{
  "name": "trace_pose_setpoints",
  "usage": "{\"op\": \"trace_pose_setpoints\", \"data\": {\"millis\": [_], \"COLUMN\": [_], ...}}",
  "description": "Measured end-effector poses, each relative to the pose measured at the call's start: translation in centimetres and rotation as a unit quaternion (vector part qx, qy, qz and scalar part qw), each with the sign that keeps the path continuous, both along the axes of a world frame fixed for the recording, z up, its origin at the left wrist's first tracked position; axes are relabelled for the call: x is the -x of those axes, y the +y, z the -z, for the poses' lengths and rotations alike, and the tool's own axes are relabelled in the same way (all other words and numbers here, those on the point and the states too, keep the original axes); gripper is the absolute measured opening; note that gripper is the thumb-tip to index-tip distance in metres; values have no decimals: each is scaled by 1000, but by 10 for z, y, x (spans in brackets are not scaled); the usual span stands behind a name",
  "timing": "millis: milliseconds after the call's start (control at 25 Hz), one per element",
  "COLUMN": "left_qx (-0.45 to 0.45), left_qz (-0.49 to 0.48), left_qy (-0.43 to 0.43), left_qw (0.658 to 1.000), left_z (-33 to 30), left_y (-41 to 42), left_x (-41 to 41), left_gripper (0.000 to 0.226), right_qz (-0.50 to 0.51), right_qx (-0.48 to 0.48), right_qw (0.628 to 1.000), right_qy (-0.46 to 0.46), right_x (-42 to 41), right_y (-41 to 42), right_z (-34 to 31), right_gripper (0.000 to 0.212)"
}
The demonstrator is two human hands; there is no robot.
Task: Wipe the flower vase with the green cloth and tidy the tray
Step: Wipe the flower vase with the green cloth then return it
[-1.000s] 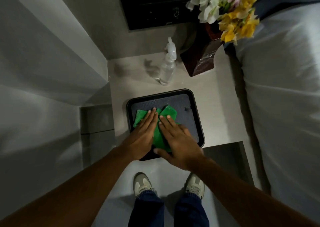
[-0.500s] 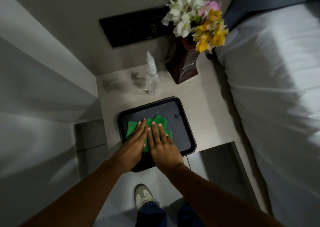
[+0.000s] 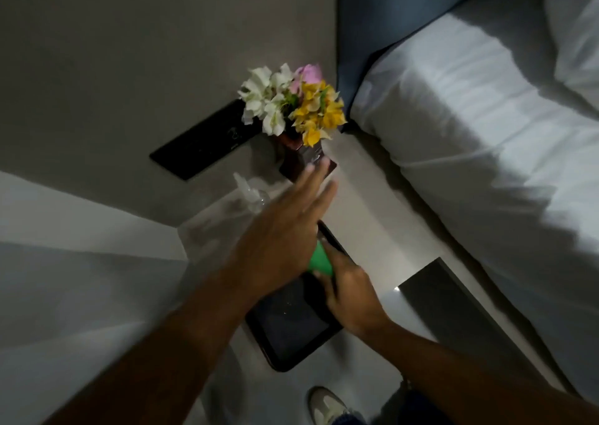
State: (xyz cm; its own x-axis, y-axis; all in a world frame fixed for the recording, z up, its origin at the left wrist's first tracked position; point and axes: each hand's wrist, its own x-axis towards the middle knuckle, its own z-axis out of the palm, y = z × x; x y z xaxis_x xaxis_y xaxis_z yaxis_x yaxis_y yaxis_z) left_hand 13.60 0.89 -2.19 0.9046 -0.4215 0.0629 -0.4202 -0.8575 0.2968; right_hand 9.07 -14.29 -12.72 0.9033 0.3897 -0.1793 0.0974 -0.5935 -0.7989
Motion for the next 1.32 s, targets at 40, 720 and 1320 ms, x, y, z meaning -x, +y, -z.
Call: {"op": "trace_pose_setpoints", "data": {"millis": [40,720,1320], "left_qx": [-19,-284,-287], "left_qz": [2,64,112], "left_qy": [-23,-73,-102], "left_qw": [1000,954,946], "left_z": [-15,3,10], "left_y": [2,47,52], "left_x": [-26,-141,-142], "left_gripper": [67,87,78], "right_qz": [76,341,403], "right_qx": [-40,-213,-198], "right_qw": [996,910,892], "right_qy": [5,99,56], "right_x": [-10,-122,-142], "right_y": [-4,109,118], "right_z": [-5,3,9], "right_gripper": [56,59,57]}}
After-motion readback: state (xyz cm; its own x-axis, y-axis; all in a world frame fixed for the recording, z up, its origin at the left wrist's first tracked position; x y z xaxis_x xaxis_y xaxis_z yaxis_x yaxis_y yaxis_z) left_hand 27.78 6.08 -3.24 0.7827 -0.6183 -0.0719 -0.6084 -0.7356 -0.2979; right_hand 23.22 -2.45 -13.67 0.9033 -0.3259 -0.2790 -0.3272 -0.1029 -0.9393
